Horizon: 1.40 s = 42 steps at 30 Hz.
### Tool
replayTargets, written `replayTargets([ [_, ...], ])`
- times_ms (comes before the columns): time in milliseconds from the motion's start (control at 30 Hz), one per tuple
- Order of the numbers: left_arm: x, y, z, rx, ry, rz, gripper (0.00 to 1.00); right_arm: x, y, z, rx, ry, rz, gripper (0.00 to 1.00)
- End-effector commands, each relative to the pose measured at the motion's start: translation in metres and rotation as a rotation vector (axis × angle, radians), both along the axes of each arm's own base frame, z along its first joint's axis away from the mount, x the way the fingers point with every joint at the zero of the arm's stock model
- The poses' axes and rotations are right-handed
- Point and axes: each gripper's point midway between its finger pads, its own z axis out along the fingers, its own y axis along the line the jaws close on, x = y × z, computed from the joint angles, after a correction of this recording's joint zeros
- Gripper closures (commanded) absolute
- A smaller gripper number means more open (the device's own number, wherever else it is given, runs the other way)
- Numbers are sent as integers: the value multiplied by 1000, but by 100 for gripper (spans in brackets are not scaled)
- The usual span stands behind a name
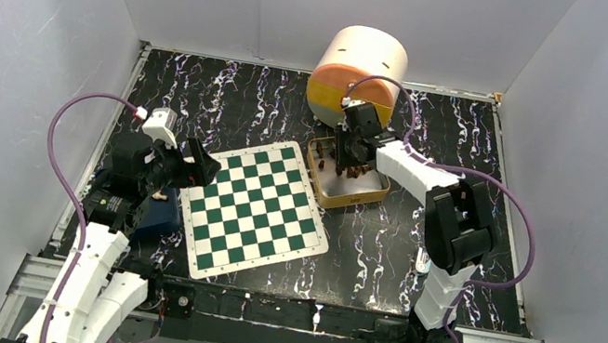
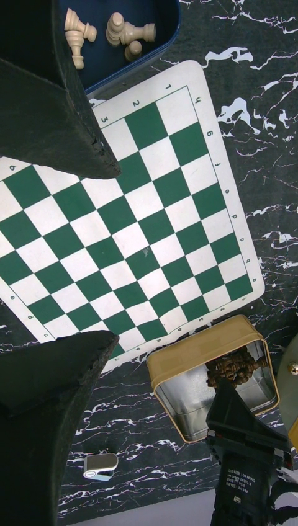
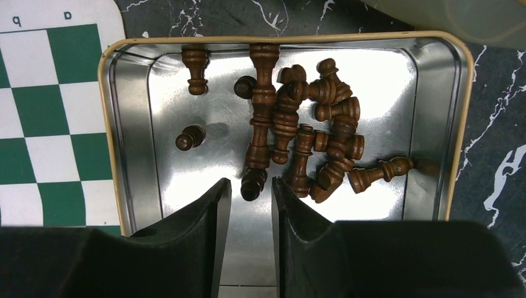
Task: Set up the chess pieces on the board
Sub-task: Pick up the chess piece from the storage box.
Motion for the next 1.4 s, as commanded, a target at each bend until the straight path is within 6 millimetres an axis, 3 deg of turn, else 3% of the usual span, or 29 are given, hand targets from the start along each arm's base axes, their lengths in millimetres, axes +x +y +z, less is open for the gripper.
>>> replayTargets([
  [0, 1, 1, 5, 12, -20, 0, 12, 9, 6, -1, 10, -31, 11, 63],
  [233, 1, 1, 6, 12, -21, 0, 12, 8, 8, -6, 14, -21, 15, 65],
  [567, 1, 1, 6, 11, -21, -1, 12, 8, 3, 2, -10, -44, 0, 84],
  [1367, -1, 0, 6, 6, -25, -6, 12, 6, -1, 38, -28, -57, -27, 87],
])
